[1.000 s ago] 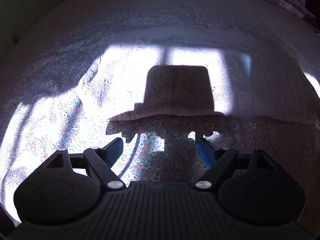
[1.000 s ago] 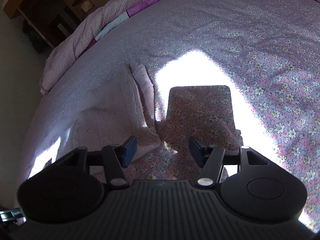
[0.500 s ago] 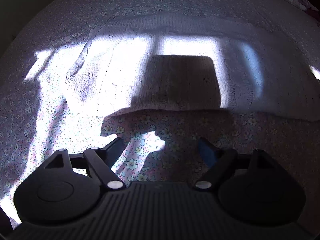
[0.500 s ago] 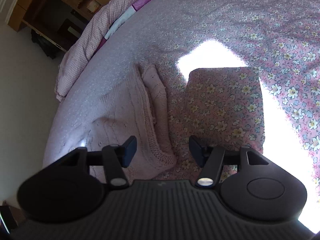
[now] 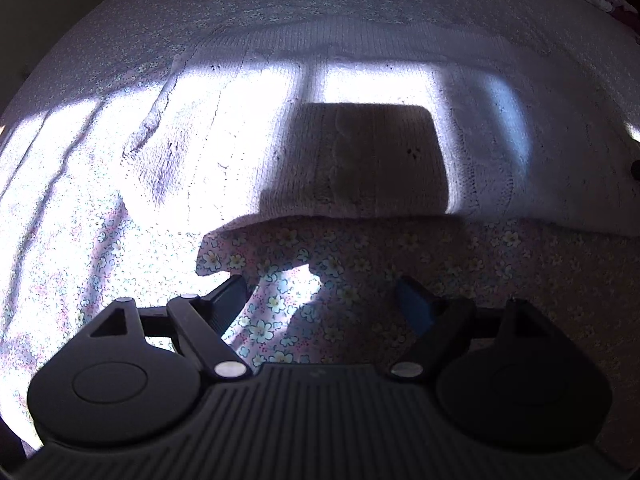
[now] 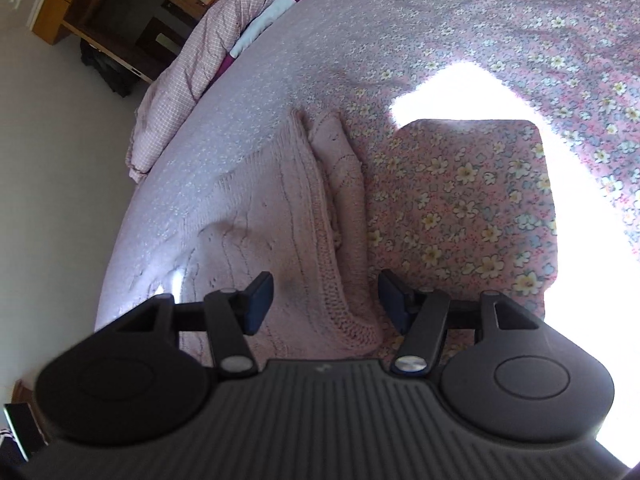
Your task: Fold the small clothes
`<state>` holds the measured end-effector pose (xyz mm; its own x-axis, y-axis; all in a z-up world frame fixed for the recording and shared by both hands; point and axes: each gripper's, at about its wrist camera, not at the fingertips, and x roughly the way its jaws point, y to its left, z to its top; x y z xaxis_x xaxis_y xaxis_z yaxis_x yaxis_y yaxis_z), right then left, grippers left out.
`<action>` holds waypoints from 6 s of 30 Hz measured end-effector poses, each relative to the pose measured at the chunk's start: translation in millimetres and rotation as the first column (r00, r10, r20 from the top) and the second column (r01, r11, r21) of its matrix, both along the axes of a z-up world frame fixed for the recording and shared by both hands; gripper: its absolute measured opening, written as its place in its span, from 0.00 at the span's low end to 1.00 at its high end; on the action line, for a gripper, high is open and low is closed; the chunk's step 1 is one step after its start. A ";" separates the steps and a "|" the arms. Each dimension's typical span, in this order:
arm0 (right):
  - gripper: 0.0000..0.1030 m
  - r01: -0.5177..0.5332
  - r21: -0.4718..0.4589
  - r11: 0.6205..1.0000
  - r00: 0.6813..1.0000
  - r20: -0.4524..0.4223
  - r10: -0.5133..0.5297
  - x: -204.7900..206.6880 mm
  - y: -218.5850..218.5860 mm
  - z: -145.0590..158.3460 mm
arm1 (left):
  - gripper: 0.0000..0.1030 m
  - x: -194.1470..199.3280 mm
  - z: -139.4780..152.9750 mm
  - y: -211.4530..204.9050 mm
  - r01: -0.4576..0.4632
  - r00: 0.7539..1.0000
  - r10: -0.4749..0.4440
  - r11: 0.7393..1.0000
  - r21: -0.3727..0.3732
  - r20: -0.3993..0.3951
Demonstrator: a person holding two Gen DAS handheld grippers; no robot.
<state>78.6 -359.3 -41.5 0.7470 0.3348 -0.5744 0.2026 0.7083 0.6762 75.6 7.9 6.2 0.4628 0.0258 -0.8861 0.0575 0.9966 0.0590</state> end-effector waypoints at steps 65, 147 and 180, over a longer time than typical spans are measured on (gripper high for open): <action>0.25 -0.259 -0.192 0.947 0.908 0.286 0.307 87.1 169.1 117.7 | 0.84 2.9 58.3 146.5 -0.175 0.984 0.175 0.985 0.000 0.042; 0.58 -0.217 -0.252 0.943 0.969 0.065 0.240 75.7 255.7 68.6 | 0.84 131.6 60.9 92.0 0.055 0.965 -0.060 0.998 0.026 0.256; 0.90 -0.378 -0.040 0.925 0.926 0.003 0.378 112.2 227.1 10.9 | 0.94 99.5 -1.3 174.8 -0.049 0.999 0.053 0.861 -0.506 -0.007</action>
